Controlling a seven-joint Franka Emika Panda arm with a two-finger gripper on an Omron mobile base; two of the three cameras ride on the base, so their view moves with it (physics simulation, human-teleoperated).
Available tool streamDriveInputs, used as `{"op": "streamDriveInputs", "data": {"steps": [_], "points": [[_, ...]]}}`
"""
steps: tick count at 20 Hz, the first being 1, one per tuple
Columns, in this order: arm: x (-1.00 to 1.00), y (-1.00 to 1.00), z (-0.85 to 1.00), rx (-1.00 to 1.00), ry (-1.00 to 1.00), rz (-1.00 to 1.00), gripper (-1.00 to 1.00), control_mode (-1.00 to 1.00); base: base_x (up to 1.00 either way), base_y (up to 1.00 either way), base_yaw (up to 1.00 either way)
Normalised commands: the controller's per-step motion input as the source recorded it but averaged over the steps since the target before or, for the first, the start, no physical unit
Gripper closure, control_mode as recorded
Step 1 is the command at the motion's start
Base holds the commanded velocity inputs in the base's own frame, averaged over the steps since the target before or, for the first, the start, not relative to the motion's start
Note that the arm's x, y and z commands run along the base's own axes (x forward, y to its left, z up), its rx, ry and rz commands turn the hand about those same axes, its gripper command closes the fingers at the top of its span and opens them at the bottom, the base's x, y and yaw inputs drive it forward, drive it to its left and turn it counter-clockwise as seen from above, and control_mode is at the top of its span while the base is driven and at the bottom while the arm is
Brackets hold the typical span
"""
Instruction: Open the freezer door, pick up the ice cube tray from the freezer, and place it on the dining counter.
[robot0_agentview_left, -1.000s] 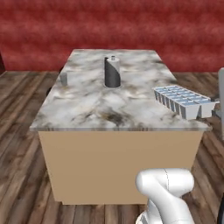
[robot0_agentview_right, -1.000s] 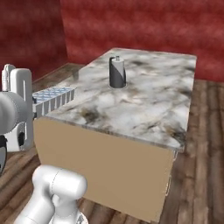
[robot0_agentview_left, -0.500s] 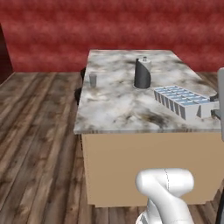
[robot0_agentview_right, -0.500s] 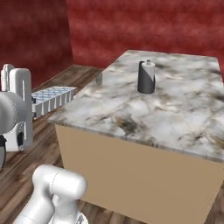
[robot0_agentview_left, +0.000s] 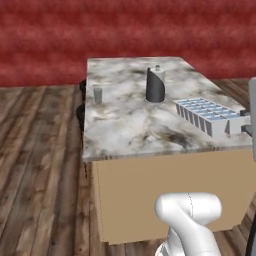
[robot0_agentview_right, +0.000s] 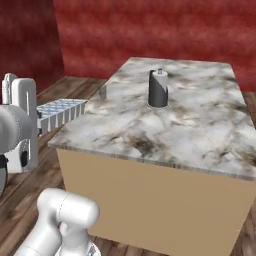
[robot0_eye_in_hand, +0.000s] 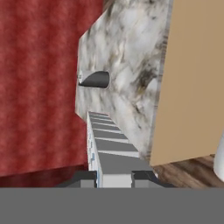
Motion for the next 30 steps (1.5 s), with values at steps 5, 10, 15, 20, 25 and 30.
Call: {"op": "streamDriveInputs", "data": {"steps": [5, 10, 15, 20, 25, 30], "points": [[0.00, 0.00, 0.00, 0.00, 0.00, 0.00, 1.00, 1.00, 0.45, 0.22, -0.26], [0.00, 0.00, 0.00, 0.00, 0.00, 0.00, 1.00, 1.00, 0.52, 0.28, -0.20], [0.00, 0.00, 0.00, 0.00, 0.00, 0.00, 1.00, 1.00, 0.51, 0.15, -0.14], [0.00, 0.00, 0.00, 0.00, 0.00, 0.00, 1.00, 1.00, 0.52, 0.09, -0.10], [0.00, 0.00, 0.00, 0.00, 0.00, 0.00, 1.00, 1.00, 0.46, 0.05, -0.07], [0.00, 0.00, 0.00, 0.00, 0.00, 0.00, 1.00, 1.00, 0.27, 0.00, -0.01]]}}
